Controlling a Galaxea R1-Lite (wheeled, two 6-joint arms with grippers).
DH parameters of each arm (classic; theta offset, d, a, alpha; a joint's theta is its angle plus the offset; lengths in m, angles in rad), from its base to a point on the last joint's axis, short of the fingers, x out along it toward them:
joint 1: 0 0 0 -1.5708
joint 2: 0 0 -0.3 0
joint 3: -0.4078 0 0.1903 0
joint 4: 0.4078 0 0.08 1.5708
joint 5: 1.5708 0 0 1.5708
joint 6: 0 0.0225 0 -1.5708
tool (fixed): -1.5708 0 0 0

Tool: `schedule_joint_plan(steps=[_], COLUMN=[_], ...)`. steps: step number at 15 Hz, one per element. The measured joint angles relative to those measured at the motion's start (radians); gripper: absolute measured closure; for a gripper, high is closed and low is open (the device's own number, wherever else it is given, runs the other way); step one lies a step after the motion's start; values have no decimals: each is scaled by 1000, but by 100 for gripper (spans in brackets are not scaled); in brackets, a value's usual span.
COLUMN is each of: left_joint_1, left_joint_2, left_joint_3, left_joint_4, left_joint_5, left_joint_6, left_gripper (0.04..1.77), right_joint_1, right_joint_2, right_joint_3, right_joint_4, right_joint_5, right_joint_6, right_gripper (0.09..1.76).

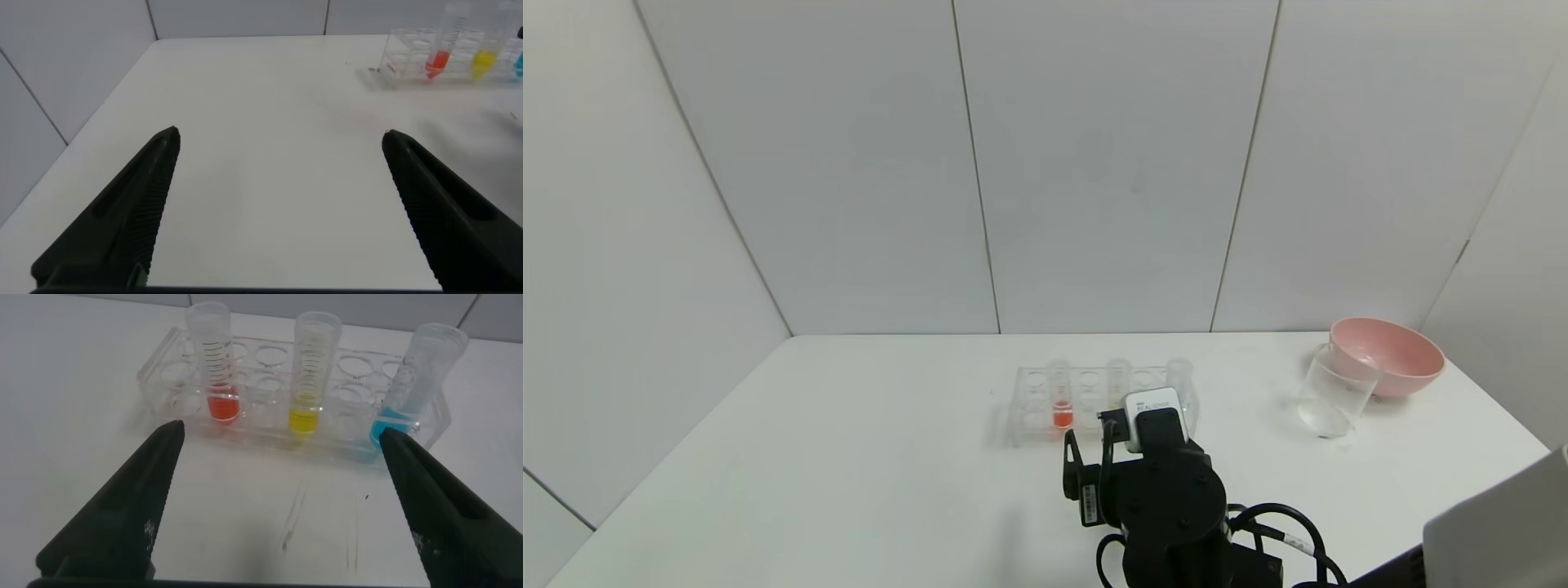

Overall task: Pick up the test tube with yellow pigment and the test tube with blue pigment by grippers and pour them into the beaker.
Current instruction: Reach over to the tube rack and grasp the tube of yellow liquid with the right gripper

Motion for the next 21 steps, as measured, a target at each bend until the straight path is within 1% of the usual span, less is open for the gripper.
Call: schedule_joint_plan(steps=[4,16,21], left_joint_1=[0,0,0], left_joint_2=[0,0,0], left_joint_3=[0,0,0], left_joint_4=[0,0,0], left_joint_5=[0,0,0], left_joint_6=[0,0,0], left_gripper=[5,5,5], right_joint_1=[-18,-132,-168], right_joint_2=[34,163,203], right_joint_3=[-32,-244,-314], right_joint_4=[14,82,98], right_joint_5=[0,0,8], right_joint_6=[-1,-10,-15], right_gripper=[14,14,14])
